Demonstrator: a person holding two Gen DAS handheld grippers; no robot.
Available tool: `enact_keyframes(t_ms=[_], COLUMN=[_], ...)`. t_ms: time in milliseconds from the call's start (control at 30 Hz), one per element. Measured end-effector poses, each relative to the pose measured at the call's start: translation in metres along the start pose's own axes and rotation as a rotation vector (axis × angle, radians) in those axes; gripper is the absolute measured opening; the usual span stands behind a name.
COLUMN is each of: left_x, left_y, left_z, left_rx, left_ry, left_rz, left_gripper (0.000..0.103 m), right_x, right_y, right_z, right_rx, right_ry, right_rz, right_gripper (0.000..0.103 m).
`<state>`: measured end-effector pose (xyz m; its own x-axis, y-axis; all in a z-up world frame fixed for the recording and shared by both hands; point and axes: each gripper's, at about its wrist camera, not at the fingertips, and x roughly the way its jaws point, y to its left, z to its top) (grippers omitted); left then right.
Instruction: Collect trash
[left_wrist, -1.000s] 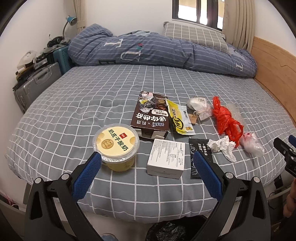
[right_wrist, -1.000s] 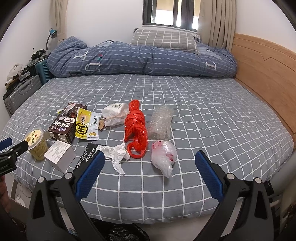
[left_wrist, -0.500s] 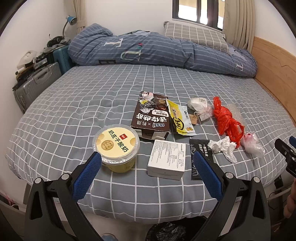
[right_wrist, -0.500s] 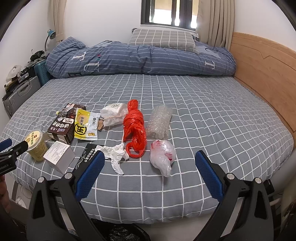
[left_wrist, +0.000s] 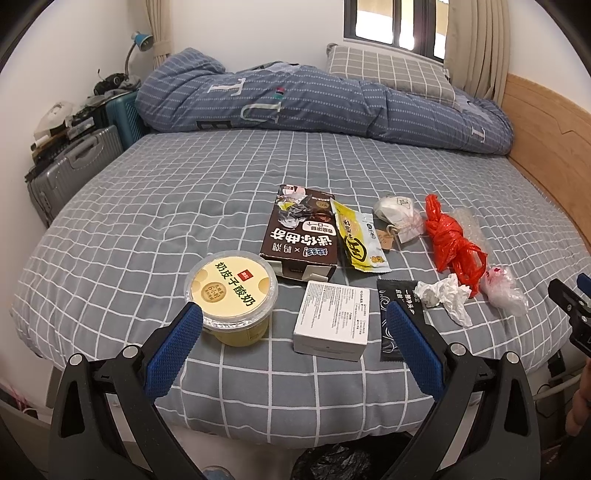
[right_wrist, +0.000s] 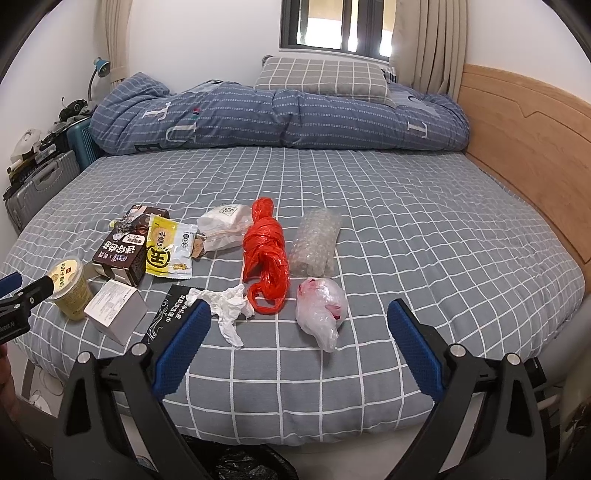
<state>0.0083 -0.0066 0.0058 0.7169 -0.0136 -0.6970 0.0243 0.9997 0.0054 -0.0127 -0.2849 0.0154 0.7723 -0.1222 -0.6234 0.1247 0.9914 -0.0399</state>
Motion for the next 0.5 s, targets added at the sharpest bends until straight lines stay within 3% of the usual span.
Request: enact_keyframes(t_ms=[500], left_x=[-0.0007], left_y=[-0.0032], left_z=[-0.0005], left_rx=[0.001], left_ry=[-0.001], left_rz=[-0.009], left_gripper=[0.097], right_x=[-0.0005], right_y=[0.0007], right_z=[-0.0006], right_rx=[-0.002], right_ry=[-0.002], right_rz=[-0.001], right_gripper=[0.092])
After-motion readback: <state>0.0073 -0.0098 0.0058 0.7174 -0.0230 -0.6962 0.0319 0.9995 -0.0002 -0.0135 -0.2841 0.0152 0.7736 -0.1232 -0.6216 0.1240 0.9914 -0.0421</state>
